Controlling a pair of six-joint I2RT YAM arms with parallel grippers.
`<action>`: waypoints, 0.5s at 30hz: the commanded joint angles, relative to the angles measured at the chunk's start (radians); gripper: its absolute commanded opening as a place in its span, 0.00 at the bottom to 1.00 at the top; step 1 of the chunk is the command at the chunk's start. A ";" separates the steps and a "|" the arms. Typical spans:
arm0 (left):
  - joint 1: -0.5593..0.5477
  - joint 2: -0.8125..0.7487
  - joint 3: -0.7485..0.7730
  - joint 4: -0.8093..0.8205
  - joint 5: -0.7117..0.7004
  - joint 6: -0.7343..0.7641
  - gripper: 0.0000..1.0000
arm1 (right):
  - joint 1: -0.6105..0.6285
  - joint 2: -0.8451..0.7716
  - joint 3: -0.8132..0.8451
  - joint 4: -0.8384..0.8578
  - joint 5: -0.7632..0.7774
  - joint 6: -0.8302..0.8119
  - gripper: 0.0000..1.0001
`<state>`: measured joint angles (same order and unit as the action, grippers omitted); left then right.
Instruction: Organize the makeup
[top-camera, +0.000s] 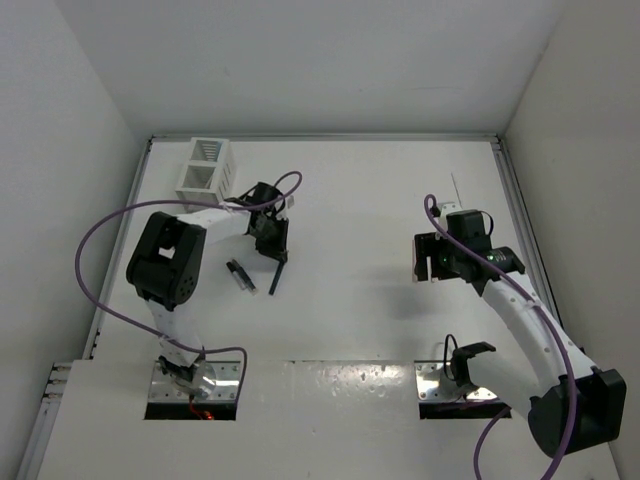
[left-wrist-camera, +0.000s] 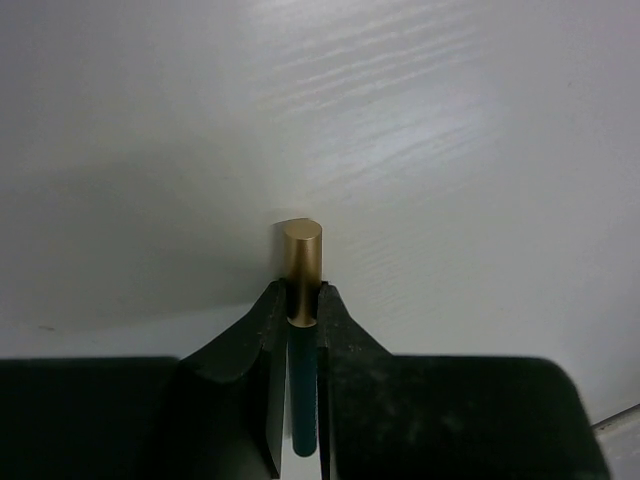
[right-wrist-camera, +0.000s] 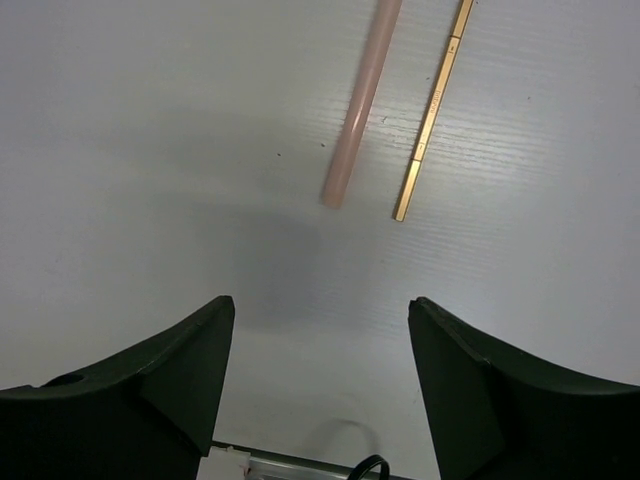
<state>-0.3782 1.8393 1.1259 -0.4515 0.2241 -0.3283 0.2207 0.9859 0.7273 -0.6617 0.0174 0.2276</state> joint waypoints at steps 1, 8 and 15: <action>0.019 0.026 0.087 -0.016 0.046 -0.028 0.00 | 0.008 -0.001 0.012 0.016 0.007 -0.027 0.71; 0.084 0.017 0.455 -0.044 0.092 0.044 0.00 | 0.006 0.102 0.079 0.030 -0.086 -0.062 0.70; 0.284 -0.017 0.719 0.147 -0.115 0.277 0.00 | 0.014 0.240 0.125 0.307 -0.419 -0.096 0.69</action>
<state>-0.1875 1.8744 1.8053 -0.4000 0.2150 -0.1631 0.2234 1.1904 0.7845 -0.5514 -0.2214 0.1535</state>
